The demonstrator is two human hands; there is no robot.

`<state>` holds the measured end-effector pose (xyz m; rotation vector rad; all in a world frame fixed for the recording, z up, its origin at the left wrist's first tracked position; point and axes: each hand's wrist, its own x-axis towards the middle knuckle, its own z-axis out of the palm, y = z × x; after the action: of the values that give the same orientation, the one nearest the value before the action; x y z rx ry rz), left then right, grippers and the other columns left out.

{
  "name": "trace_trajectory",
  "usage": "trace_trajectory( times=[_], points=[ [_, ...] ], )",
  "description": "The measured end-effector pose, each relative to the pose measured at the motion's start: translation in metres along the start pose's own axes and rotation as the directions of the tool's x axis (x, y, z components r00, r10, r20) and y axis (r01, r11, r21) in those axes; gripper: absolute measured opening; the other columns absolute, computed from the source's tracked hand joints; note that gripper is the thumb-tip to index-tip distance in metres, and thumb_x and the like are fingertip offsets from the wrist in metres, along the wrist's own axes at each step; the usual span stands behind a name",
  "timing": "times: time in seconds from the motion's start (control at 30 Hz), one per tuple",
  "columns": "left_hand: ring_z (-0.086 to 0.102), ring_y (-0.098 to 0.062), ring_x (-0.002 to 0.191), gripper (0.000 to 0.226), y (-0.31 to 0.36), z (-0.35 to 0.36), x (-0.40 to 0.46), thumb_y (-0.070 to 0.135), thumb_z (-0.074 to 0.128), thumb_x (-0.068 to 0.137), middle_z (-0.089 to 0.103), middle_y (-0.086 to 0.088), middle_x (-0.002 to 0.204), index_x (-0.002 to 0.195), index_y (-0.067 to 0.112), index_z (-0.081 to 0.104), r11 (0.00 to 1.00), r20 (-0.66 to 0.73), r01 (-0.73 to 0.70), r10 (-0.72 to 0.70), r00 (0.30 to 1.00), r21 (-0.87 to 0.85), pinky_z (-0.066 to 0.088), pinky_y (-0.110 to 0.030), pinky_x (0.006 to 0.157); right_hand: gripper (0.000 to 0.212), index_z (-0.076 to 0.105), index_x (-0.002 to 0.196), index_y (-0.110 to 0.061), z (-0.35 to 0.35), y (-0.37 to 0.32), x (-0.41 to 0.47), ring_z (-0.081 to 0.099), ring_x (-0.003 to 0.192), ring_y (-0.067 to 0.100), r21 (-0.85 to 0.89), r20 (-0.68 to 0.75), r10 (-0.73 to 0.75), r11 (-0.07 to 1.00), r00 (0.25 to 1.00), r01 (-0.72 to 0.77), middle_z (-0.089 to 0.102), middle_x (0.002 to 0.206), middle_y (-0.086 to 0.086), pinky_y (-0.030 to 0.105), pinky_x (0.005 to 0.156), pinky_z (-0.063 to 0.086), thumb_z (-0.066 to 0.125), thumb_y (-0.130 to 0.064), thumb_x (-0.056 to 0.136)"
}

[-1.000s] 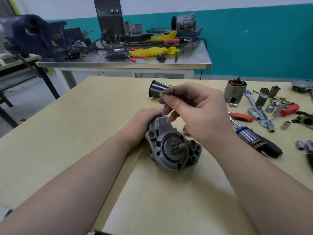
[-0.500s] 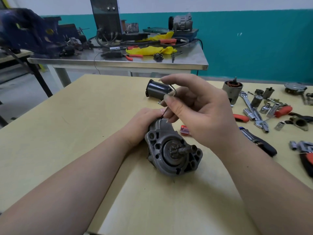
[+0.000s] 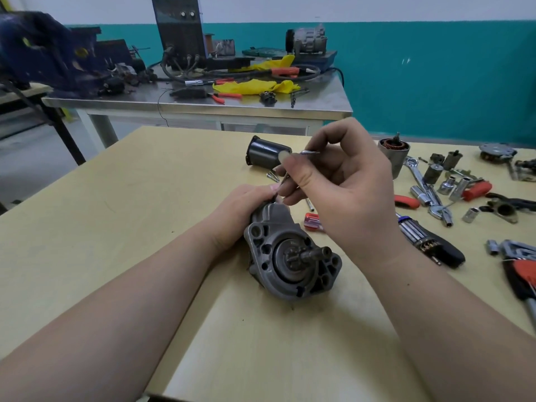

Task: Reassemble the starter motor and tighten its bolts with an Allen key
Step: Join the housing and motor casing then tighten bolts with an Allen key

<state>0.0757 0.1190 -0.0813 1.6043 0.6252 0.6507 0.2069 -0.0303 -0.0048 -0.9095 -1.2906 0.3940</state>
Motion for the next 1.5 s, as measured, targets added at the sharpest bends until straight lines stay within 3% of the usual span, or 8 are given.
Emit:
trace_trajectory(
  times=[0.13, 0.3, 0.53, 0.7, 0.8, 1.1, 1.27, 1.5],
  points=[
    [0.072, -0.022, 0.086, 0.039, 0.004, 0.001, -0.002, 0.041, 0.058, 0.107, 0.078, -0.009, 0.09, 0.092, 0.012, 0.078, 1.0, 0.015, -0.011, 0.01, 1.0, 0.022, 0.058, -0.039, 0.082, 0.011, 0.075, 0.104, -0.004, 0.0, 0.006, 0.0, 0.075, 0.066, 0.023, -0.054, -0.057, -0.01, 0.999, 0.998, 0.007, 0.075, 0.077, 0.005, 0.03, 0.063, 0.063, 0.077, 0.001, 0.094],
    [0.058, -0.021, 0.075, 0.039, 0.011, 0.004, -0.007, 0.054, 0.064, 0.097, 0.065, -0.008, 0.079, 0.079, 0.02, 0.073, 0.998, 0.048, -0.048, 0.046, 0.998, 0.043, 0.049, -0.035, 0.073, 0.01, 0.076, 0.102, -0.007, 0.009, 0.013, -0.007, 0.071, 0.056, 0.017, -0.089, -0.207, -0.084, 0.994, 0.975, 0.067, 0.071, 0.067, 0.0, 0.026, 0.056, 0.059, 0.076, 0.0, 0.095],
    [0.055, -0.015, 0.069, 0.038, 0.012, 0.005, -0.009, 0.057, 0.065, 0.094, 0.063, -0.001, 0.072, 0.073, 0.025, 0.071, 0.999, 0.068, -0.05, 0.049, 0.997, 0.021, 0.048, -0.032, 0.067, 0.035, 0.067, 0.135, -0.02, 0.001, 0.017, 0.0, 0.065, 0.06, 0.04, 0.034, -0.008, 0.058, 0.998, 0.998, -0.058, 0.066, 0.072, 0.014, 0.035, 0.054, 0.058, 0.066, -0.005, 0.103],
    [0.058, -0.015, 0.069, 0.04, 0.013, 0.006, -0.01, 0.05, 0.062, 0.102, 0.067, 0.0, 0.073, 0.074, 0.024, 0.075, 0.998, 0.058, -0.048, 0.046, 0.997, 0.04, 0.049, -0.03, 0.066, 0.041, 0.057, 0.146, -0.023, 0.002, 0.02, -0.002, 0.071, 0.059, 0.029, -0.141, 0.017, -0.035, 0.989, 0.999, 0.037, 0.069, 0.076, 0.007, 0.041, 0.059, 0.061, 0.059, -0.01, 0.107],
    [0.058, -0.016, 0.071, 0.04, 0.014, 0.007, -0.009, 0.031, 0.059, 0.105, 0.067, -0.001, 0.073, 0.07, 0.024, 0.075, 0.994, 0.035, -0.046, 0.042, 0.998, 0.099, 0.047, -0.04, 0.073, 0.046, 0.053, 0.15, -0.028, 0.003, 0.02, -0.002, 0.075, 0.061, 0.027, -0.078, 0.055, 0.022, 0.997, 0.998, -0.017, 0.071, 0.075, 0.009, 0.038, 0.058, 0.063, 0.056, -0.009, 0.108],
    [0.054, -0.025, 0.079, 0.036, 0.018, 0.007, -0.014, 0.047, 0.062, 0.092, 0.059, -0.014, 0.083, 0.08, 0.013, 0.07, 0.994, 0.025, -0.049, 0.046, 0.999, 0.098, 0.044, -0.045, 0.079, 0.031, 0.066, 0.122, -0.009, -0.012, 0.008, 0.007, 0.067, 0.081, 0.039, 0.339, 0.301, 0.222, 0.884, 0.927, -0.322, 0.061, 0.099, 0.026, 0.038, 0.062, 0.045, 0.047, -0.028, 0.107],
    [0.055, -0.023, 0.072, 0.049, 0.022, 0.011, -0.016, 0.062, 0.064, 0.088, 0.061, -0.013, 0.076, 0.083, 0.014, 0.073, 0.999, 0.044, -0.025, 0.023, 0.999, 0.048, 0.044, -0.04, 0.076, 0.019, 0.068, 0.086, -0.013, -0.01, 0.006, 0.007, 0.065, 0.057, 0.032, 0.251, 0.096, 0.212, 0.94, 0.972, -0.23, 0.068, 0.083, 0.02, 0.028, 0.043, 0.043, 0.067, -0.026, 0.1],
    [0.053, -0.02, 0.067, 0.047, 0.025, 0.012, -0.017, 0.065, 0.063, 0.086, 0.06, -0.004, 0.07, 0.071, 0.021, 0.07, 0.999, 0.048, -0.009, 0.007, 0.999, 0.053, 0.041, -0.042, 0.077, 0.023, 0.077, 0.097, -0.017, -0.002, 0.001, 0.008, 0.068, 0.052, 0.031, 0.008, -0.085, 0.102, 0.995, 0.991, -0.102, 0.073, 0.069, 0.013, 0.027, 0.045, 0.048, 0.057, -0.02, 0.108]
  ],
)
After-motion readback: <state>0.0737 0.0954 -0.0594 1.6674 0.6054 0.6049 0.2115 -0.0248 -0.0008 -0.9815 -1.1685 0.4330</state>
